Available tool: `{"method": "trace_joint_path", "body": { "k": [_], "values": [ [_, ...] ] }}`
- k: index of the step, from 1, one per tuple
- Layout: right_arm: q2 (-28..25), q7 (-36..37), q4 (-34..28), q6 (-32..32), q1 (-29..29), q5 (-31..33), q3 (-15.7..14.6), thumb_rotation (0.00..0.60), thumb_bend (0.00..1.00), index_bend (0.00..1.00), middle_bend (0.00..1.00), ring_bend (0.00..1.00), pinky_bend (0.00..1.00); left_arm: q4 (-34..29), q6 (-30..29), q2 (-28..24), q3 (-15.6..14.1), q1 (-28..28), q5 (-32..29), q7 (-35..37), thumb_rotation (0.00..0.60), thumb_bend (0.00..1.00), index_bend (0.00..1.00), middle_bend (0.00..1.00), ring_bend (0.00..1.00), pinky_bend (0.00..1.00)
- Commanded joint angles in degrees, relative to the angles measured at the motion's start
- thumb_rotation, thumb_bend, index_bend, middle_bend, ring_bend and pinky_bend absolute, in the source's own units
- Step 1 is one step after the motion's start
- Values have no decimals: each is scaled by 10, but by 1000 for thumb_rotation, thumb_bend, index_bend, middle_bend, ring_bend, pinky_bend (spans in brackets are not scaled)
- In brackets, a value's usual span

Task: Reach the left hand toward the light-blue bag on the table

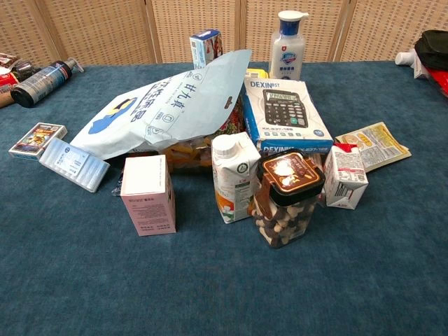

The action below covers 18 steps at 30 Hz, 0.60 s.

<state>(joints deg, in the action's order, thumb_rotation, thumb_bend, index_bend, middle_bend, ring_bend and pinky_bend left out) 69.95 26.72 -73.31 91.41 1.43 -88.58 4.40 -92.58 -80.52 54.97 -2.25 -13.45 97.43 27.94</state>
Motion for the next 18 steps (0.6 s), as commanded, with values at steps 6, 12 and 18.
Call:
{"method": "trace_joint_path", "body": {
  "k": [6, 12, 18],
  "values": [
    [-2, 0, -4, 0, 0, 0, 0, 600, 0, 86, 132, 128, 120, 102, 25, 147, 45, -73, 22, -100, 600, 0, 0, 0, 0, 0],
    [0, 3, -1, -5, 1, -1, -3, 600, 0, 86, 132, 128, 120, 92, 76, 177, 56, -111, 2, -124, 600, 0, 0, 0, 0, 0],
    [1, 2, -1, -6, 3, -2, -3, 600, 0, 86, 132, 128, 120, 108, 90, 210, 64, -144, 20, -202, 600, 0, 0, 0, 0, 0]
  ]
}}
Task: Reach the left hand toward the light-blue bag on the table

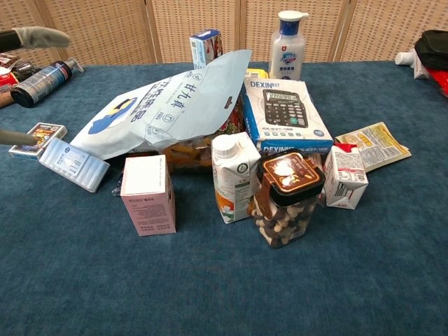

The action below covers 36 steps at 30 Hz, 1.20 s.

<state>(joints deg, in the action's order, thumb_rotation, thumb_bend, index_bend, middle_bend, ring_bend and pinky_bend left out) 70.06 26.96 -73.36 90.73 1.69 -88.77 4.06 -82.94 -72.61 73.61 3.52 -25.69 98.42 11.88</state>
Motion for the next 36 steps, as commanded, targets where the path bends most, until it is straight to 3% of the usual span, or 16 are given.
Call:
{"method": "trace_joint_path", "body": {
  "k": [1, 20, 36],
  "values": [
    [0, 0, 0, 1, 0, -1, 0, 600, 0, 87, 132, 128, 120, 15, 12, 30, 8, -26, 11, -51, 600, 0, 0, 0, 0, 0],
    [-1, 5, -3, 5, -1, -3, -1, 600, 0, 88, 132, 128, 120, 98, 39, 135, 11, -92, 14, -158, 600, 0, 0, 0, 0, 0],
    [-4, 23, -1, 3, 0, 0, 0, 600, 0, 89, 132, 128, 120, 149, 79, 203, 19, -138, -22, -183, 600, 0, 0, 0, 0, 0]
  ]
}}
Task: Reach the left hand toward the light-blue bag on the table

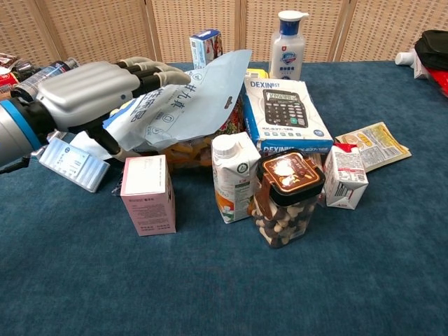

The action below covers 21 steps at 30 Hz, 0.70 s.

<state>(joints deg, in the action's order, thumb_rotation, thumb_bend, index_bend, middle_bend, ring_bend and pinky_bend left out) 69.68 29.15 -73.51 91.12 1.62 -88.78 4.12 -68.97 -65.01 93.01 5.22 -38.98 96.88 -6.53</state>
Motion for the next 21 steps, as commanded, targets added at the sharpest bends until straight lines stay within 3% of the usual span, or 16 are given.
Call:
{"method": "trace_joint_path", "body": {
  "k": [1, 3, 5, 9, 12, 15, 21],
  "values": [
    [0, 3, 0, -1, 0, -1, 0, 600, 0, 89, 132, 128, 120, 13, 2, 14, 4, -7, -9, 3, 600, 0, 0, 0, 0, 0],
    [-1, 7, -1, 0, 0, -1, -1, 600, 0, 90, 132, 128, 120, 25, -4, 24, 8, -11, -11, 8, 600, 0, 52, 0, 0, 19],
    [-2, 12, -2, 2, 0, -2, 0, 600, 0, 91, 132, 128, 120, 46, -14, 35, 9, -16, -6, 2, 600, 0, 197, 62, 61, 171],
    [-4, 26, -3, 6, -1, -5, -1, 600, 0, 92, 132, 128, 120, 81, -26, 59, 12, -27, -2, -7, 600, 0, 647, 563, 503, 613],
    [-5, 32, -3, 8, -1, -7, -1, 600, 0, 92, 132, 128, 120, 110, -36, 75, 9, -36, 7, -15, 600, 1, 884, 815, 747, 779],
    [-6, 35, -3, 9, -1, -8, -1, 600, 0, 92, 133, 128, 120, 117, -48, 81, 6, -41, 14, -14, 600, 2, 928, 887, 830, 830],
    [-6, 36, -2, 9, -1, -9, -2, 600, 0, 92, 133, 128, 120, 94, -107, 61, 8, -34, 30, -17, 600, 1, 954, 937, 879, 864]
  ]
}}
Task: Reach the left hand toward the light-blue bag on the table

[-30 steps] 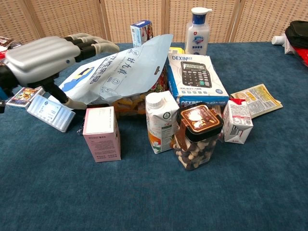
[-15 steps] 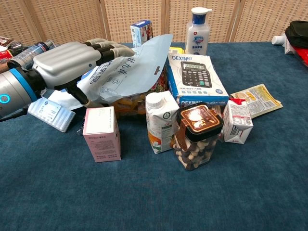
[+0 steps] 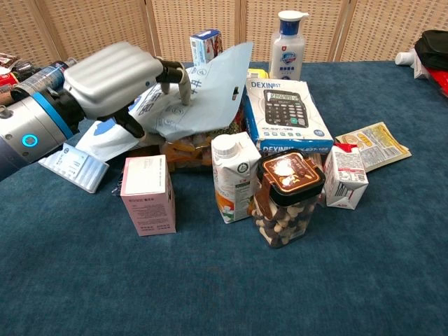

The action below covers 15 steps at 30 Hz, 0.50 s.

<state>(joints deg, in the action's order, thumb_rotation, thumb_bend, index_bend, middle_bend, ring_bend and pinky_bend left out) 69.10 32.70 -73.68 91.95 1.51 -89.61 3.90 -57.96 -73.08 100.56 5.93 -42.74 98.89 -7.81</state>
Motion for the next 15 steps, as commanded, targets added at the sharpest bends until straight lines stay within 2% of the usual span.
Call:
{"method": "trace_joint_path", "body": {
  "k": [1, 7, 15],
  "values": [
    [0, 0, 0, 2, 0, -1, 0, 600, 0, 93, 133, 128, 120, -25, -34, -22, 2, 5, 11, -8, 600, 1, 960, 943, 885, 872],
    [0, -4, -2, 6, -1, -6, -2, 600, 0, 93, 133, 128, 120, -128, -85, -100, 10, 19, 25, -28, 600, 2, 967, 959, 897, 882],
    [0, -15, -9, 9, 0, -12, -5, 600, 0, 92, 133, 127, 120, -288, -131, -222, 45, 34, 37, -69, 600, 2, 975, 968, 904, 884]
  ]
}}
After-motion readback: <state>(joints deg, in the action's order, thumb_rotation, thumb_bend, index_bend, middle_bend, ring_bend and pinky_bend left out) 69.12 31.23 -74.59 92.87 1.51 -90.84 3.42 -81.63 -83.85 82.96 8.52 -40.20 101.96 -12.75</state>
